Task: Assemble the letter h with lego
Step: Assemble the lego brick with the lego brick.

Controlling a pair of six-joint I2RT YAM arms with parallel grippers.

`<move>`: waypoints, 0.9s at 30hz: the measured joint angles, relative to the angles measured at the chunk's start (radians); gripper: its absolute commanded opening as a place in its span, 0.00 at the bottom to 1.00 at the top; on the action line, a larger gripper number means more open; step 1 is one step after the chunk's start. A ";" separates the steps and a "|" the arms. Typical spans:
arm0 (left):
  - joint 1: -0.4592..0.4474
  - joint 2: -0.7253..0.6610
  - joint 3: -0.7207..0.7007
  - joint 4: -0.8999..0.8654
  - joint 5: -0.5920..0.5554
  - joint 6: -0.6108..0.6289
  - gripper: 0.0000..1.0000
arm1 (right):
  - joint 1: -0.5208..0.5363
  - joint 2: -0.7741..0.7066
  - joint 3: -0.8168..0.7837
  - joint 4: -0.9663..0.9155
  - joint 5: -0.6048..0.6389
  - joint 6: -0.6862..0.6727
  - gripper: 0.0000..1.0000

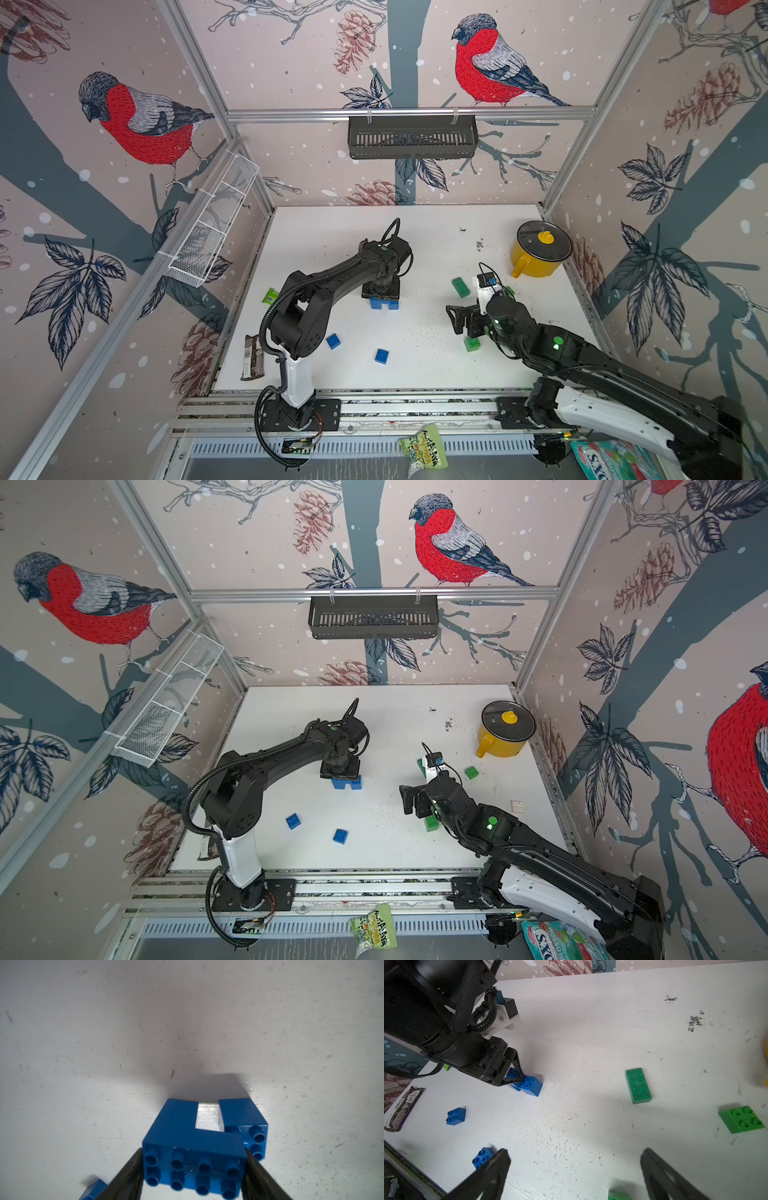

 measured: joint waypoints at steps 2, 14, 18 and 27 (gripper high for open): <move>0.000 0.000 -0.002 0.000 -0.001 -0.009 0.65 | 0.000 0.000 0.000 0.000 0.000 0.000 1.00; -0.003 0.006 0.012 -0.014 0.001 -0.041 0.65 | 0.000 0.000 0.000 0.000 0.000 0.000 1.00; -0.006 0.010 0.014 -0.014 0.002 -0.047 0.65 | 0.000 0.000 0.000 0.000 0.000 0.000 1.00; -0.010 0.014 0.017 -0.014 0.000 -0.050 0.65 | -0.002 -0.002 0.000 0.000 0.000 0.000 1.00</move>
